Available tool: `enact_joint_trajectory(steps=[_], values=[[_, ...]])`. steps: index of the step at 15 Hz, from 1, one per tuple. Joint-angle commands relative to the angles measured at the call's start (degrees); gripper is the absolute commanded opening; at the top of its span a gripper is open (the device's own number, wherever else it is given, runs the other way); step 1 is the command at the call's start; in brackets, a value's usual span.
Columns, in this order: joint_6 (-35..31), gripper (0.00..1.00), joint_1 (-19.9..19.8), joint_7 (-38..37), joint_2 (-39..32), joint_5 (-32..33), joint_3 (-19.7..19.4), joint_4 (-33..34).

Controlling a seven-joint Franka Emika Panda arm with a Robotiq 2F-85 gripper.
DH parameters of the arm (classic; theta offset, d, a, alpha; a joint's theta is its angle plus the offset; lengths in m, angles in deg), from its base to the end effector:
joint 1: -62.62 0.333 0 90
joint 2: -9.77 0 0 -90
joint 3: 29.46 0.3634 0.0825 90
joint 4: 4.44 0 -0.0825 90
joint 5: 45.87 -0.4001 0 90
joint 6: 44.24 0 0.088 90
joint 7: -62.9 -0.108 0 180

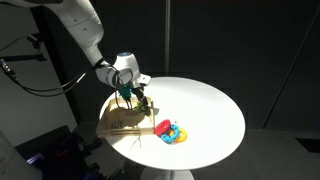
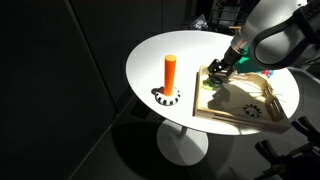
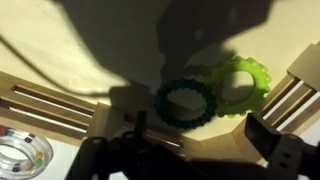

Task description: Pick up the dark green ring and put it on the table

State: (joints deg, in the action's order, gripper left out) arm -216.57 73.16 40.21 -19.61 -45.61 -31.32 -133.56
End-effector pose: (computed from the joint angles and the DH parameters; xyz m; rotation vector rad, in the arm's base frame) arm 0.5781 0.0887 0.1835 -3.0496 0.3584 -0.3657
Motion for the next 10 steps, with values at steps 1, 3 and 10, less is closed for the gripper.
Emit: enact_joint_trajectory(steps=[1, 3, 10], values=[[-0.46, 0.81, 0.23, 2.95, -2.26, -2.47, 0.17, 1.95], [-0.37, 0.66, 0.42, 3.3, -2.92, -2.86, 0.08, 2.3], [0.16, 0.09, 1.61, 2.79, -3.1, -2.58, -1.38, 3.19]])
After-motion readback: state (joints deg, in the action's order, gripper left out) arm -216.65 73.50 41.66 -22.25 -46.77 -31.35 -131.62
